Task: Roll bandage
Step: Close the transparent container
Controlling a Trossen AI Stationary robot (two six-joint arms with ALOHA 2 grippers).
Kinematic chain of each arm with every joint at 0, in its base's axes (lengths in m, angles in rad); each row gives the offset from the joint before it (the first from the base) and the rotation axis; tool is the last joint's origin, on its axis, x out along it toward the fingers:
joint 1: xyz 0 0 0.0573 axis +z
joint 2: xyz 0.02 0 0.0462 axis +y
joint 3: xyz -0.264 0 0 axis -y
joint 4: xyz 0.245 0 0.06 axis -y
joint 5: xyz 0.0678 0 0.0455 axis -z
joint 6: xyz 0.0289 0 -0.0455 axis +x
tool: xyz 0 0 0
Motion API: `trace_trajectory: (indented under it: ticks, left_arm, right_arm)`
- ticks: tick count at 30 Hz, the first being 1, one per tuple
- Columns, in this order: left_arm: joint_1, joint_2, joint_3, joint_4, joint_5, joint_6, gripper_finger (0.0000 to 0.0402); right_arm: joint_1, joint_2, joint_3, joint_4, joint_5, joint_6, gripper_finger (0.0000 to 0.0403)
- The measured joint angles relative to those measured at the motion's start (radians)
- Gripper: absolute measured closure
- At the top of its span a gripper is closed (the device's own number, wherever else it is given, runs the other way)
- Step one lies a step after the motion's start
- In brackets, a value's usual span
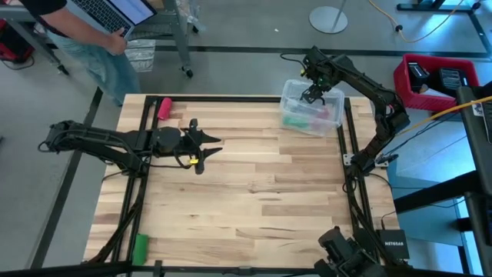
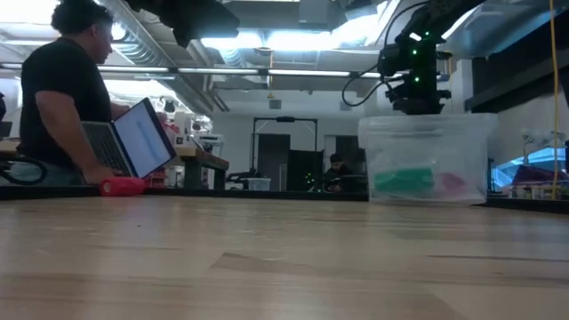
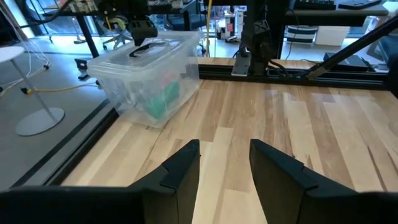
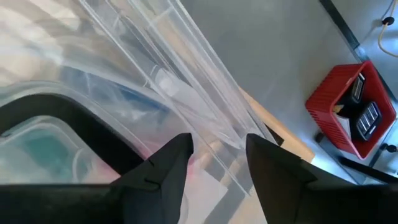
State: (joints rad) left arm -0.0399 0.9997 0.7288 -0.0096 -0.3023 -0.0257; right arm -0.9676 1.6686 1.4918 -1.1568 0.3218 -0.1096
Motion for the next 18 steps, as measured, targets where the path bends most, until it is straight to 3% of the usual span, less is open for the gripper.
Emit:
trace_trajectory:
  ticks: [10, 18]
  left_arm:
    - [0.0, 0.0, 0.0, 0.0, 0.0, 0.0, 0.027]
    - [-0.001, 0.0, 0.0, 0.004, 0.003, 0.006, 0.027]
  right_arm:
    - [0.018, -0.11, 0.034, -0.233, -0.033, 0.105, 0.0233]
    - [0.115, -0.144, 0.002, -0.414, -0.073, 0.231, 0.0233]
